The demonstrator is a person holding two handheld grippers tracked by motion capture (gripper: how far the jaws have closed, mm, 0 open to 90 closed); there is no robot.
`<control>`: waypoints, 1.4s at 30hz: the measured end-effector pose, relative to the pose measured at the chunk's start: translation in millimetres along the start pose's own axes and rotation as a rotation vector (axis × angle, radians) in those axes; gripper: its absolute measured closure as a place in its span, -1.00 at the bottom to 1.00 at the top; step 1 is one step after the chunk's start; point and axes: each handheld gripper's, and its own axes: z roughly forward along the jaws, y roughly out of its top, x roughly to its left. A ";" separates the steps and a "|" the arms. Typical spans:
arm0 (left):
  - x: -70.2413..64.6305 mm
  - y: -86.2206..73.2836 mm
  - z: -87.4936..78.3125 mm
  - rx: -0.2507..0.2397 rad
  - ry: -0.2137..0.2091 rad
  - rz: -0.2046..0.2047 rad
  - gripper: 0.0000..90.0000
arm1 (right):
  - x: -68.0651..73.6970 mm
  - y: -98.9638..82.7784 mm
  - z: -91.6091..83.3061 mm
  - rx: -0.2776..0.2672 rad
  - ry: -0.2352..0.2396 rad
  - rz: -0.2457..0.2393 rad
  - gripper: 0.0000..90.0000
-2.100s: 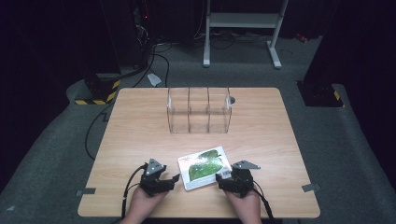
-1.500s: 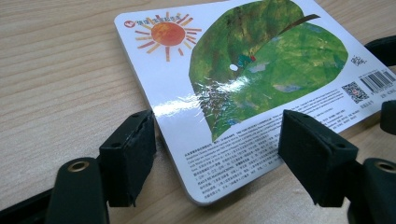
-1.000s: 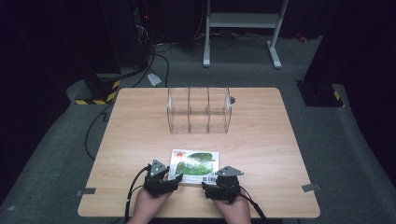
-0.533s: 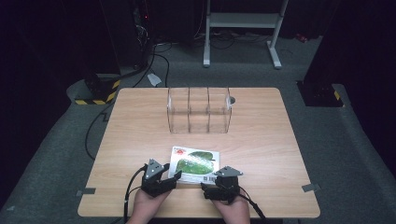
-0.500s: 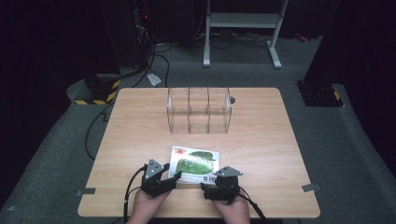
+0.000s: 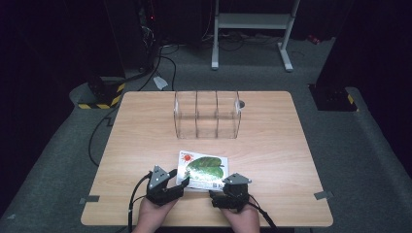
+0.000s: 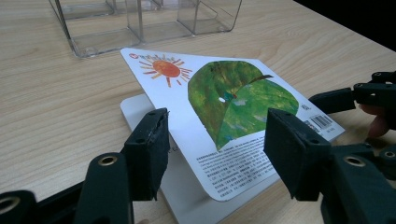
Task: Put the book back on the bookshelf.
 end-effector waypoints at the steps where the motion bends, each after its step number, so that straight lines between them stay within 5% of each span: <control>1: 0.1 0.0 -0.1 0.001 -0.001 -0.001 -0.10 | -1.6 0.2 0.0 -0.008 0.000 -0.007 -0.68; 10: 5.6 -0.7 3.4 0.023 -0.018 -0.003 -0.10 | -4.6 -0.9 -2.1 -0.018 0.013 0.031 -0.63; 22: 24.1 11.1 23.4 0.101 -0.062 -0.099 -0.23 | -5.1 -1.3 -2.3 -0.022 0.017 0.034 -0.62; 27: 24.7 18.5 33.9 0.119 -0.073 -0.085 -0.21 | -5.1 -1.6 -2.7 -0.021 0.019 0.038 -0.61; 31: 26.9 13.2 43.5 0.139 -0.113 -0.126 -0.22 | -5.2 -1.8 -2.8 -0.022 0.017 0.030 -0.61; 34: 24.9 13.5 46.0 0.144 -0.123 -0.092 -0.22 | -2.8 -1.8 -2.3 -0.016 -0.001 0.013 -0.61; 42: 32.4 11.9 40.5 0.131 -0.167 -0.082 0.04 | -1.3 -0.3 -1.7 0.003 -0.015 -0.009 -0.61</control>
